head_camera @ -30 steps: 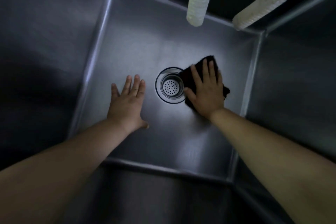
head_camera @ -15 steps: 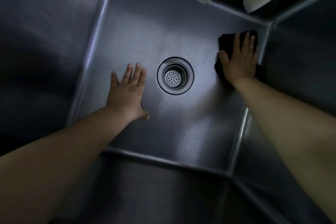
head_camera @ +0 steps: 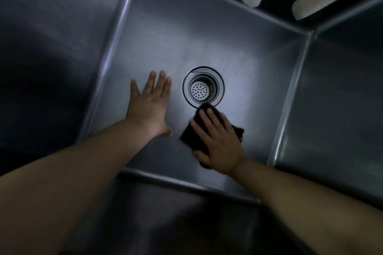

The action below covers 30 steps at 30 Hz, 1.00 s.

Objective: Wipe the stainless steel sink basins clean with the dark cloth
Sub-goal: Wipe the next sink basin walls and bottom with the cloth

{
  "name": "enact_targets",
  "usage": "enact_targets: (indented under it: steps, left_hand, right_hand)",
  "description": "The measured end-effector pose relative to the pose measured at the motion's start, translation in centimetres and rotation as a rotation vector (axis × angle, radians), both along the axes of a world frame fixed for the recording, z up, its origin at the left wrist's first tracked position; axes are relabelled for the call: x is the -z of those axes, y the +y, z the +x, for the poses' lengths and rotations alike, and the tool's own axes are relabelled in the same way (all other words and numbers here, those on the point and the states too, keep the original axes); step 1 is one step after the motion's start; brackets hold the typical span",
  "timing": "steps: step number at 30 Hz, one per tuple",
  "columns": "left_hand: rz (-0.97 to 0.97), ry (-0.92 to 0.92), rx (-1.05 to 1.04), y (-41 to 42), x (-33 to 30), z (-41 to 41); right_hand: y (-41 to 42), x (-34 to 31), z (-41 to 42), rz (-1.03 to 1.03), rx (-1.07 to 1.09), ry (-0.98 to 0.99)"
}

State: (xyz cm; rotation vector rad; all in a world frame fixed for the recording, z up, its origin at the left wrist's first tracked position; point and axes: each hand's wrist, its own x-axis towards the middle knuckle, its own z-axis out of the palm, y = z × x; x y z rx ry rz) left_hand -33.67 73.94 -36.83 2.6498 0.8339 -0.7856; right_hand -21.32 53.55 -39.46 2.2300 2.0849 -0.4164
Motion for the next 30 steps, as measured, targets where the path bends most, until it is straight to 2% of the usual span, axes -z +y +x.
enact_targets:
  steps: [5, 9, 11, 13, 15, 20, 23, 27, 30]
  left_hand:
    - [-0.007, 0.008, 0.004, 0.0, 0.1, -0.1]
    - [-0.007, 0.012, 0.006, 0.1, 0.2, -0.2]
    - [-0.009, 0.02, 0.008, 0.0, 0.1, -0.1]
    - [-0.011, 0.025, 0.009, 0.0, 0.1, 0.0]
    - [-0.014, 0.026, 0.009, 0.1, 0.0, 0.0]
    - [-0.01, 0.022, 0.026, 0.1, -0.2, -0.1]
    - [-0.012, 0.025, 0.03, 0.2, -0.3, 0.0]
    - [-0.008, 0.032, 0.044, 0.1, -0.3, 0.1]
    - [-0.005, 0.016, 0.046, 0.9, -0.4, 0.4]
  right_hand:
    - [3.7, -0.2, 6.1, 0.014, 0.347, -0.057]
    - [1.7, -0.9, 10.7, -0.079, 0.557, -0.154]
    - [-0.1, -1.1, 10.2, -0.095, 0.69, -0.175]
    - [-1.9, -1.1, 8.2, -0.111, 0.73, -0.164]
    - [-3.5, -1.4, 5.6, -0.122, 0.614, -0.133]
    - [-6.2, -1.3, -0.8, -0.08, -0.216, 0.043]
    - [-4.5, -0.9, -1.9, -0.069, -0.551, 0.148]
    - [0.4, -0.4, -4.7, -0.029, -0.643, 0.277]
    - [3.2, 0.0, -7.4, -0.01, -0.628, 0.252]
